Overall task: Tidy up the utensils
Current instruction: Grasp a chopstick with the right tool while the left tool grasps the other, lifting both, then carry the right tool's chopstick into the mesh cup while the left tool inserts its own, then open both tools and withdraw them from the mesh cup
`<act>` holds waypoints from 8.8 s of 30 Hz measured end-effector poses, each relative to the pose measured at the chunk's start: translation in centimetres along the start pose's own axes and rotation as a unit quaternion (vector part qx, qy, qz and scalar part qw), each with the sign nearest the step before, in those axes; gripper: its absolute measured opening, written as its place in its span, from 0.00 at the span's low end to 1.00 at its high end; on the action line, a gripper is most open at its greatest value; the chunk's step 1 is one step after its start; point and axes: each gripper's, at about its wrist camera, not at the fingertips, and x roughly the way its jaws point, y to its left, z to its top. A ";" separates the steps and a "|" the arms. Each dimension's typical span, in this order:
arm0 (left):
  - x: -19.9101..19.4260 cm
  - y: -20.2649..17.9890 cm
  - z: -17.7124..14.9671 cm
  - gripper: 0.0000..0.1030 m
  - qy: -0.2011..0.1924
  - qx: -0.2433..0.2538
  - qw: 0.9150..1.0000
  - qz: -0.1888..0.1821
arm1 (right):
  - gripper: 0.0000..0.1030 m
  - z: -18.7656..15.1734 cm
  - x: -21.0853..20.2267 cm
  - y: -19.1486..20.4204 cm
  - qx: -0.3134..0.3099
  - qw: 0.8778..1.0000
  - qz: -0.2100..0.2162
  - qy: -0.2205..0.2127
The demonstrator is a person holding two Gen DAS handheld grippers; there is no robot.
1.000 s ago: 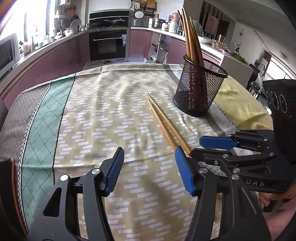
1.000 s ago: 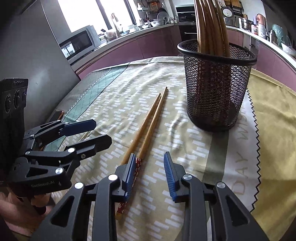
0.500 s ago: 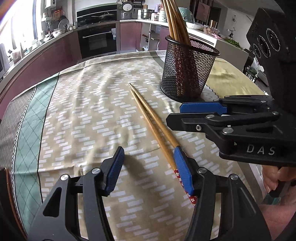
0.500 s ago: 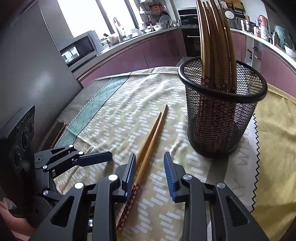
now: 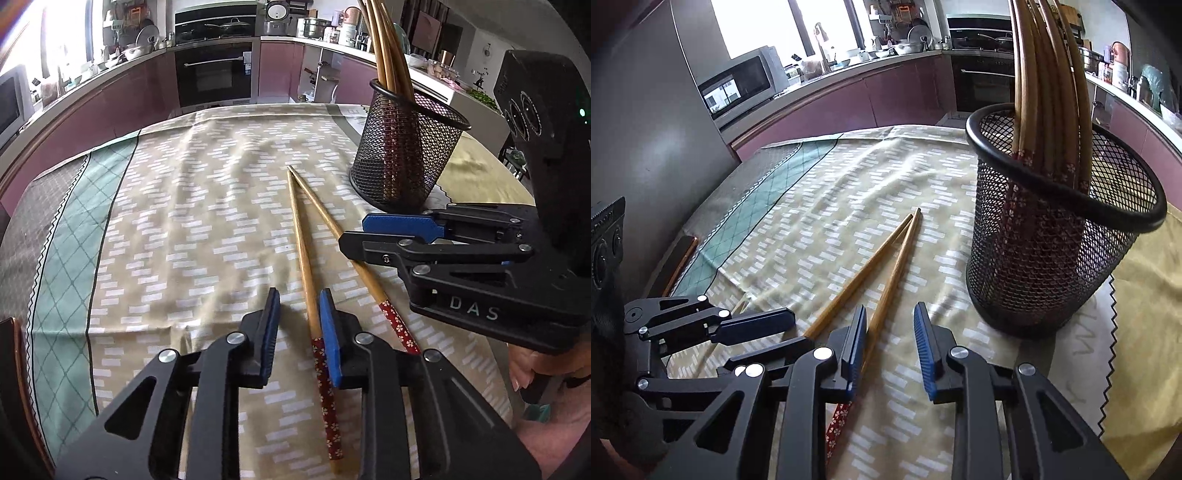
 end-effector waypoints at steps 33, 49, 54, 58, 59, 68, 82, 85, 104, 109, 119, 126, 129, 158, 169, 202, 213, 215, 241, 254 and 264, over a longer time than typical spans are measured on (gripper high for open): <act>2.8 -0.2 3.6 0.08 0.011 -0.005 1.000 -0.003 | 0.06 0.1 0.0 -2.2 0.042 0.999 0.004 -0.005; -1.0 -0.6 3.3 0.07 -0.023 -0.010 1.000 -0.015 | 0.05 -0.9 -5.0 -2.4 0.034 0.997 0.053 -0.054; -2.4 -0.9 3.3 0.07 -0.034 -0.009 0.999 -0.023 | 0.05 -0.8 -6.3 -1.8 0.026 0.995 0.061 -0.070; -3.4 -1.0 3.2 0.07 -0.041 -0.011 0.999 -0.031 | 0.06 -1.1 -7.2 -1.8 0.025 0.994 0.067 -0.080; -3.5 -1.0 3.2 0.07 -0.042 -0.011 0.998 -0.033 | 0.06 -1.3 -7.4 -1.9 0.025 0.994 0.068 -0.082; -5.0 -0.9 3.3 0.07 -0.054 -0.017 0.997 -0.048 | 0.06 -1.5 -8.4 -2.2 0.029 0.992 0.075 -0.093; -6.4 -2.0 3.6 0.07 -0.066 -0.011 0.996 -0.062 | 0.06 -1.5 -9.9 -2.7 0.027 0.990 0.081 -0.116; -6.7 -2.1 3.7 0.07 -0.071 -0.010 0.995 -0.064 | 0.06 -1.5 -10.0 -2.6 0.028 0.989 0.081 -0.120; -8.4 -2.3 4.4 0.07 -0.091 -0.006 0.993 -0.078 | 0.06 -1.2 -11.3 -3.2 0.030 0.986 0.079 -0.141; -8.7 -2.6 4.6 0.07 -0.096 -0.003 0.992 -0.077 | 0.06 -1.3 -11.5 -3.3 0.030 0.985 0.081 -0.147; -8.8 -2.9 5.0 0.07 -0.101 0.001 0.992 -0.080 | 0.06 -1.0 -12.1 -3.6 0.031 0.984 0.078 -0.157; -8.9 -3.1 5.4 0.07 -0.107 0.003 0.991 -0.080 | 0.06 -0.9 -12.8 -3.8 0.028 0.983 0.076 -0.165; -9.0 -3.1 5.6 0.07 -0.110 0.004 0.991 -0.082 | 0.06 -0.7 -13.2 -3.9 0.026 0.982 0.075 -0.170; -11.1 -4.5 8.4 0.07 -0.143 0.027 0.984 -0.104 | 0.06 1.5 -15.9 -4.5 0.003 0.976 0.054 -0.210; -12.5 -4.4 9.9 0.07 -0.158 0.031 0.980 -0.118 | 0.06 2.4 -17.0 -5.1 0.000 0.973 0.046 -0.228; -14.4 -5.4 13.2 0.07 -0.198 0.042 0.971 -0.129 | 0.06 4.4 -18.1 -5.6 -0.010 0.969 0.036 -0.246; -13.8 -5.5 13.6 0.07 -0.190 0.039 0.973 -0.128 | 0.06 4.8 -18.1 -6.0 -0.006 0.969 0.030 -0.246; -13.7 -5.6 13.7 0.07 -0.189 0.039 0.973 -0.129 | 0.06 4.9 -18.1 -6.1 -0.005 0.969 0.029 -0.246; -14.1 -6.6 16.4 0.07 -0.205 0.043 0.969 -0.131 | 0.06 6.1 -18.8 -6.7 -0.001 0.966 0.024 -0.259; -12.3 -7.0 16.2 0.07 -0.176 0.051 0.976 -0.120 | 0.06 7.0 -17.1 -6.8 0.005 0.972 0.018 -0.236; -8.7 -7.8 15.8 0.07 -0.118 0.073 0.984 -0.109 | 0.06 6.5 -12.8 -6.8 0.003 0.985 0.015 -0.169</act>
